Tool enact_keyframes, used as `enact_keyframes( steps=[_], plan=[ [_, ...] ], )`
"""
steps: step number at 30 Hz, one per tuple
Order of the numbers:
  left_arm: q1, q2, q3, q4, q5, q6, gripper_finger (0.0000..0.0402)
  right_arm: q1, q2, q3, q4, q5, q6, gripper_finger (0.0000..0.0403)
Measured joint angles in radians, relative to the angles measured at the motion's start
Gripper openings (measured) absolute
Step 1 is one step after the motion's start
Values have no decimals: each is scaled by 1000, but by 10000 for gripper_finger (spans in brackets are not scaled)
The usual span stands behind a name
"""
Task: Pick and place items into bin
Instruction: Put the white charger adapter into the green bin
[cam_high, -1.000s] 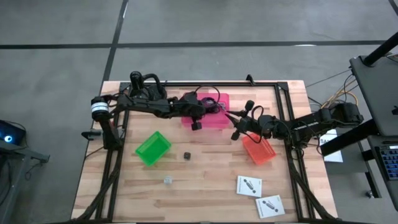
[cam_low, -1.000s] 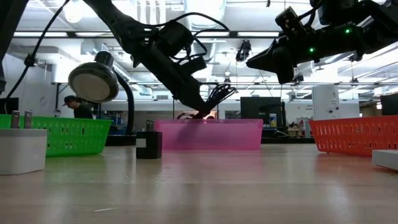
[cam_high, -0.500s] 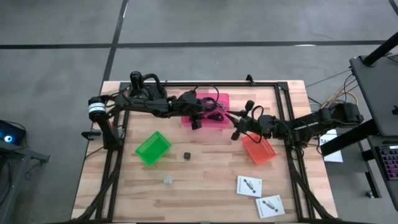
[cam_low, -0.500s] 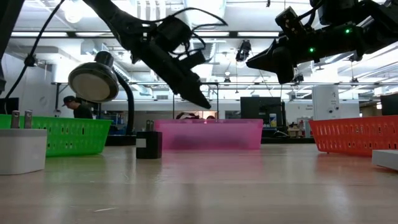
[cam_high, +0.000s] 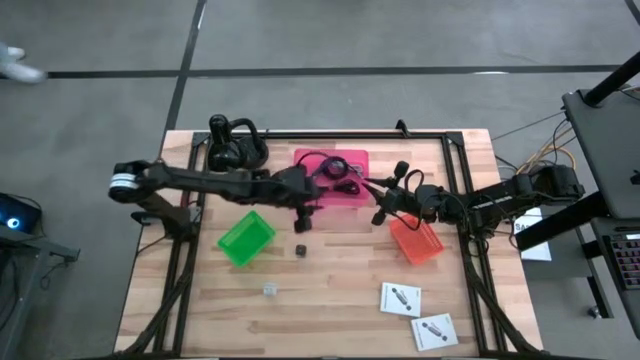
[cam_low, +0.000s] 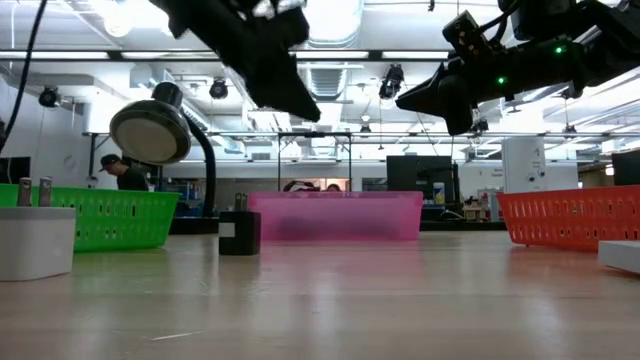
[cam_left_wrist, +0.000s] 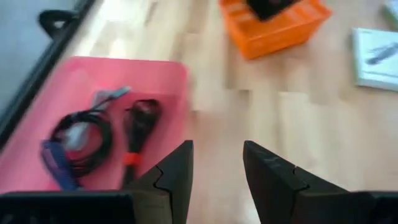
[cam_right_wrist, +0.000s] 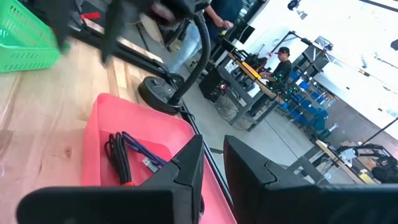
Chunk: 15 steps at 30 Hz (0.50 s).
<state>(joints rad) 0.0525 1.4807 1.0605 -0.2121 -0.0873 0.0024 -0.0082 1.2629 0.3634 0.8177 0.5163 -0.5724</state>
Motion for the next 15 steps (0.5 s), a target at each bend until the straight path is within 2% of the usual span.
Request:
enact_keyframes(
  steps=[6,9,15],
  plan=[
    [-151,-66,-1,-108,-1,-178,125,-1,0,0,0,0,1,52],
    [-232,-77,-3,-156,-44,-246,125,-2,0,0,1,0,3,52],
    [-354,-47,-3,-135,-70,-341,126,-2,0,0,0,0,7,52]
  ],
)
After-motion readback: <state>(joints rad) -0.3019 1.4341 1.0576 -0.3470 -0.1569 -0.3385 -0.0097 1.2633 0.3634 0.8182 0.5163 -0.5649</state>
